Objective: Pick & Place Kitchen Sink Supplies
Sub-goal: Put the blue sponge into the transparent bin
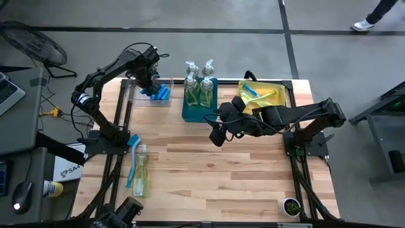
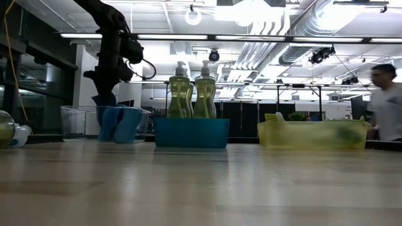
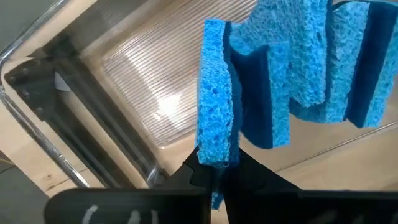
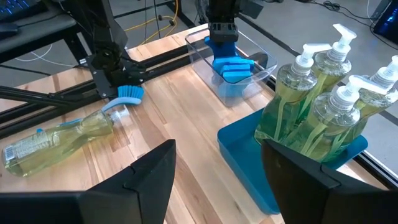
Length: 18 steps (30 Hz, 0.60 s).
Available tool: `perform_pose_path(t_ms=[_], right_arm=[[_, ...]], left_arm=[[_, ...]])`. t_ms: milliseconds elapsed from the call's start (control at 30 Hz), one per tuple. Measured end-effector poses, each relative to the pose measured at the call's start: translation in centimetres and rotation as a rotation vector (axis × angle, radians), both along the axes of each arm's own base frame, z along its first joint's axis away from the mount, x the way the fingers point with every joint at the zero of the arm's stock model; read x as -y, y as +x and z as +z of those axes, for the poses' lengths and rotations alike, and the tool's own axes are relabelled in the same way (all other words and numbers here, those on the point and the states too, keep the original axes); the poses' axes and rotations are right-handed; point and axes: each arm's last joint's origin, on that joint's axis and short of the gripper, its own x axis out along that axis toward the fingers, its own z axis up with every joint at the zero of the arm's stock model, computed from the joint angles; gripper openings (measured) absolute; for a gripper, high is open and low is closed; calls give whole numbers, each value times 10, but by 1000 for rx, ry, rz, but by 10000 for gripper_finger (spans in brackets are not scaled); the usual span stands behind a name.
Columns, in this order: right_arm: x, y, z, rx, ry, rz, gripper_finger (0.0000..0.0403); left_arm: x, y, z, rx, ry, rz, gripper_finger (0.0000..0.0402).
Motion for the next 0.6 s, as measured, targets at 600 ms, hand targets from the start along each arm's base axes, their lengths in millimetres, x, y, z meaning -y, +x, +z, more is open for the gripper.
perform_pose_path(t_ms=[600], right_arm=[[0,0,0,-1,2,2,229]], left_arm=[[-10,6,-20,-50,-58,5,15]])
